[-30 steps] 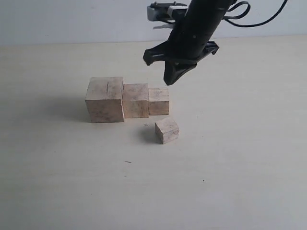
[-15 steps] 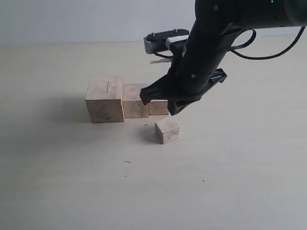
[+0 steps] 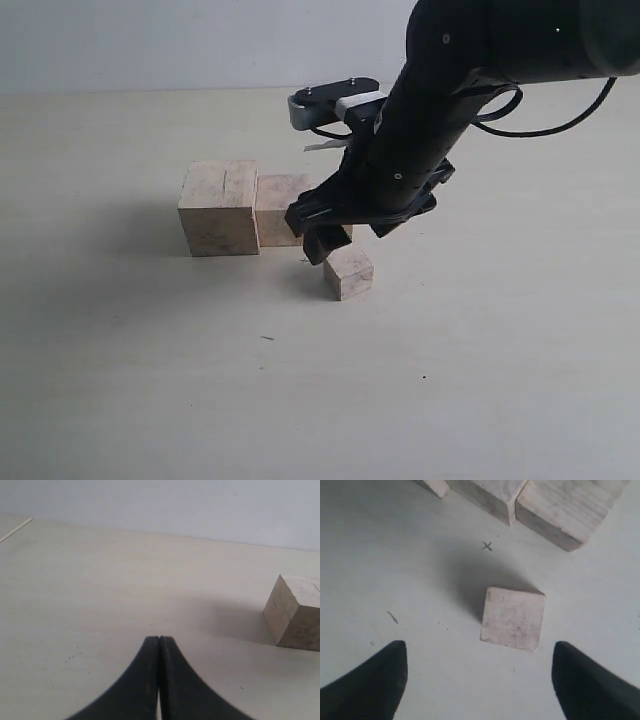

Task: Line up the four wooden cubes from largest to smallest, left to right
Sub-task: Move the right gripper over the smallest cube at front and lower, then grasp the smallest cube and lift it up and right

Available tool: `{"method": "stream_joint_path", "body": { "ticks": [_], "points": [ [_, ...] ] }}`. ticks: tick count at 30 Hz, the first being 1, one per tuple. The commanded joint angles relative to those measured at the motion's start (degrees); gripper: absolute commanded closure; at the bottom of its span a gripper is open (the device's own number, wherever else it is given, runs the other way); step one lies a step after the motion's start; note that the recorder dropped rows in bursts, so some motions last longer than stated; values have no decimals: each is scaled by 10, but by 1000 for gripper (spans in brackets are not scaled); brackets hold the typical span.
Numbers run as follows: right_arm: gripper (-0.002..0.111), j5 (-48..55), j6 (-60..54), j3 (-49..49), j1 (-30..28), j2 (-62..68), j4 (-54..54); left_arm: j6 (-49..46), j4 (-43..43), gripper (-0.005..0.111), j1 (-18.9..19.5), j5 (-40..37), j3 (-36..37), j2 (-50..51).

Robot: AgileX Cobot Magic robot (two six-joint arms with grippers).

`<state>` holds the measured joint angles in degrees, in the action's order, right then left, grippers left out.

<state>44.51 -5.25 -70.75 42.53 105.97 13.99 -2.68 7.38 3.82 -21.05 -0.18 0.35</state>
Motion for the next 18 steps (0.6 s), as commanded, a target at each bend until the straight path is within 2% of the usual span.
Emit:
{"method": "stream_joint_path", "body": {
  "ticks": [1,15,18],
  "points": [
    [30,-20,-11,1,1,12,5,0,-1,107,-3,6,2,-3],
    [30,-46,-6,1,1,91,-11,-1,-1,107,-3,6,2,-3],
    [37,-54,4,1,1,100,-13,-1,-1,107,-3,6,2,-3]
  ]
}}
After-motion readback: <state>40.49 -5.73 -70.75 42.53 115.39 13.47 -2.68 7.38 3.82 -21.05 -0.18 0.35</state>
